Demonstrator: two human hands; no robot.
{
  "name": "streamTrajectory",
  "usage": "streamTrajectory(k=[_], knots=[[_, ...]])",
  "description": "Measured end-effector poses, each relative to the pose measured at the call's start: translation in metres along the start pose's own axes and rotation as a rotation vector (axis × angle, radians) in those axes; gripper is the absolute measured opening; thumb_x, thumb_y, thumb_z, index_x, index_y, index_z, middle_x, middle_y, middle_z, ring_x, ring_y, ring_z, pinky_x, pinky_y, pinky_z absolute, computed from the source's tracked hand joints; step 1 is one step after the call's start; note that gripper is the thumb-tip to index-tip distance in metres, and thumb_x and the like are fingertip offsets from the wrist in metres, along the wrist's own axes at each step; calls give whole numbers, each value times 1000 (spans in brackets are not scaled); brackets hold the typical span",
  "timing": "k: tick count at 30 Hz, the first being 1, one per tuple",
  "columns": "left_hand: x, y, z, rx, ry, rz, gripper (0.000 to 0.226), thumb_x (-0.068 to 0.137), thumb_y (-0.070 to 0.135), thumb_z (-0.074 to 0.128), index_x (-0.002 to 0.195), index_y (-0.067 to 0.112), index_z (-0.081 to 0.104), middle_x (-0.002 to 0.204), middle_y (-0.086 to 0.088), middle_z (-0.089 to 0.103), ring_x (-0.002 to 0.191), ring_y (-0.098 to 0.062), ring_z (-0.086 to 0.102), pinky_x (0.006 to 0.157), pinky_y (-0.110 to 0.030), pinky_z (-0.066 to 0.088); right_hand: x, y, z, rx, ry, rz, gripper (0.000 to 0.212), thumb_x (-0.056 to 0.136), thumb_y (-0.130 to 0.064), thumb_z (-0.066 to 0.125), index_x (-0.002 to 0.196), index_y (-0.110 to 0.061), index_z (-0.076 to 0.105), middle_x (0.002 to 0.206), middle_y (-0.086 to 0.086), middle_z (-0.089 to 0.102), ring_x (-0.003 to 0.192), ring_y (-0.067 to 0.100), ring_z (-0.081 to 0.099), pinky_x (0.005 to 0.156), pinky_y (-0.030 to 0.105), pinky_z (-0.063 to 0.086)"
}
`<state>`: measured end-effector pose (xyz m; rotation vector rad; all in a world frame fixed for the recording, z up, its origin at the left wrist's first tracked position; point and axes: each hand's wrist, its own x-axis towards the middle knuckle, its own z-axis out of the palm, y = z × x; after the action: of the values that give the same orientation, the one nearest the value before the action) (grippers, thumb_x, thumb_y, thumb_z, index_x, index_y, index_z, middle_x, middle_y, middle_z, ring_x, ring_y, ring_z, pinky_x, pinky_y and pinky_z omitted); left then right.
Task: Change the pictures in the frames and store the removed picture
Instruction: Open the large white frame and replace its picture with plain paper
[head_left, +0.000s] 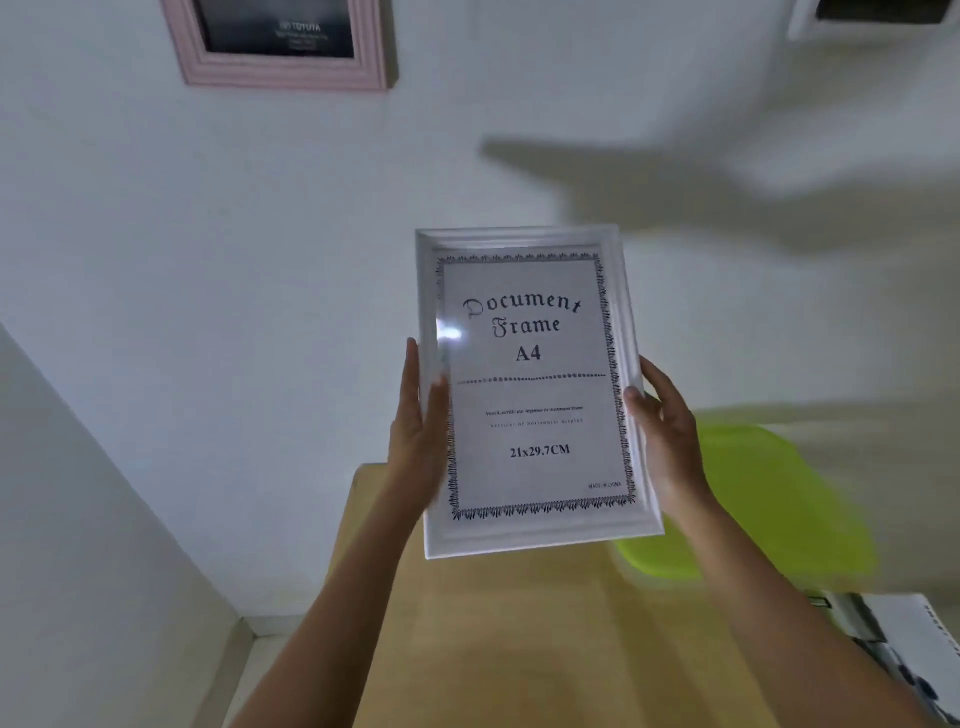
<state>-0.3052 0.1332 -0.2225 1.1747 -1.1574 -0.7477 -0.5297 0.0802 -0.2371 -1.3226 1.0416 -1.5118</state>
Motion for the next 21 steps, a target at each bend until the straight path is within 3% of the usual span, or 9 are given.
streamTrajectory(k=[2, 5, 6, 8, 10, 14, 16, 19, 21], knots=[[22, 12, 24, 57, 54, 72, 55, 94, 48, 39, 141, 51, 12, 136, 21, 39, 102, 11, 54, 89, -25, 47, 30, -13, -12, 61, -6, -75, 40, 92, -2, 48, 131, -12, 46, 81, -15, 66, 76, -11, 57, 75, 5, 44], [62, 39, 52, 94, 89, 190, 54, 99, 33, 36, 145, 40, 9, 110, 37, 38, 69, 30, 47, 64, 2, 37, 78, -44, -22, 97, -42, -195, 42, 92, -7, 49, 132, -18, 45, 95, -16, 71, 91, 1, 62, 83, 17, 49], [79, 48, 58, 93, 98, 220, 54, 99, 31, 36, 146, 39, 9, 106, 38, 39, 72, 31, 45, 63, 6, 34, 95, -54, -24, 98, -50, -224, 43, 91, -16, 53, 132, -23, 45, 98, -14, 71, 92, 4, 62, 86, 19, 49], [111, 65, 69, 57, 110, 277, 55, 99, 32, 37, 145, 41, 9, 124, 32, 37, 106, 22, 38, 72, 10, 27, 125, -78, -24, 91, -58, -284, 50, 83, -39, 63, 130, -34, 48, 101, -4, 71, 92, 7, 59, 85, 19, 47], [142, 81, 76, 29, 108, 327, 55, 98, 34, 38, 144, 43, 8, 131, 31, 23, 121, 11, 25, 78, 10, 25, 156, -94, -23, 106, -50, -338, 47, 87, -31, 60, 132, -36, 47, 106, 10, 69, 89, 6, 55, 83, 17, 44], [193, 112, 83, 8, 98, 438, 56, 98, 33, 38, 145, 42, 8, 129, 43, 14, 124, 16, 19, 95, -1, 21, 206, -124, -15, 112, -67, -444, 49, 95, -4, 46, 139, -24, 38, 100, -22, 69, 90, -7, 59, 90, 14, 43], [213, 129, 86, 10, 95, 489, 56, 98, 33, 39, 145, 42, 9, 127, 48, 13, 123, 20, 17, 96, 1, 20, 225, -138, -11, 89, -65, -497, 49, 96, -6, 45, 139, -28, 37, 117, -13, 65, 94, -5, 58, 92, 14, 42], [237, 158, 89, -6, 94, 560, 56, 99, 31, 39, 147, 36, 9, 133, 43, 12, 121, 23, 15, 89, 9, 18, 253, -162, -4, 71, -64, -565, 48, 97, -10, 43, 140, -30, 35, 115, 9, 61, 89, 7, 50, 82, 10, 41], [251, 177, 90, 0, 103, 603, 56, 99, 31, 38, 147, 36, 8, 137, 37, 12, 121, 22, 15, 90, 8, 18, 269, -180, 0, 68, -59, -636, 48, 98, -10, 43, 141, -28, 34, 124, 20, 55, 93, 13, 57, 88, 17, 43]])
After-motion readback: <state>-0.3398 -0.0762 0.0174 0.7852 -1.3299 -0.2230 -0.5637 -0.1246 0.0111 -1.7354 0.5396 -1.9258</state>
